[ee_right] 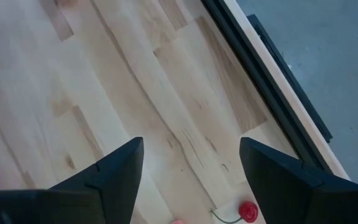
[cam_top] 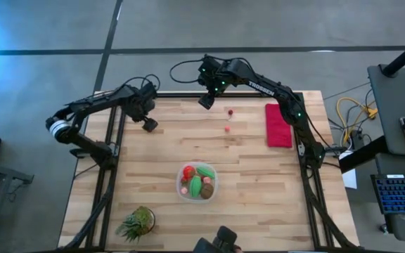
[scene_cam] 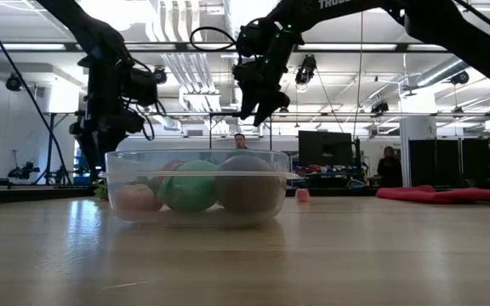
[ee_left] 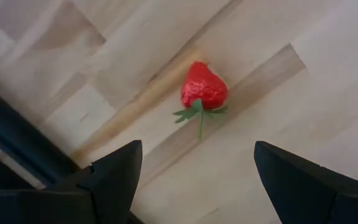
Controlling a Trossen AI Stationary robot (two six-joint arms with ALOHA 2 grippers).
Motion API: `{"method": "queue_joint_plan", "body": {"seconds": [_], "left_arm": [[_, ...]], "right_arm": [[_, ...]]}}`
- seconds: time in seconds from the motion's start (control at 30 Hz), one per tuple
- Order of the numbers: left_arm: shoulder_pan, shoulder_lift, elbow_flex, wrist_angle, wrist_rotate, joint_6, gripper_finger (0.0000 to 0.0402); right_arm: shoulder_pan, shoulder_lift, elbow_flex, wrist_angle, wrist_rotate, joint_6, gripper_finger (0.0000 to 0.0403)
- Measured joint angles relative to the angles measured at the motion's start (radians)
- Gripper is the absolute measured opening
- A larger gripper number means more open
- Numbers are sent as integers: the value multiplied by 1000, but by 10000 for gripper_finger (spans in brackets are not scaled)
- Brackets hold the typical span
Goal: Pick and placing Produce into tupperware
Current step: Put the red strawberry into the bin
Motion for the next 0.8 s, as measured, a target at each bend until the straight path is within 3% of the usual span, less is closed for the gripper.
{"method": "queue_joint_plan", "body": {"seconds": [0.8], "left_arm": [[-1, 175, -13, 131, 30, 21, 294]], "right_arm": [[0, 2, 0, -1, 0, 45, 258]]}}
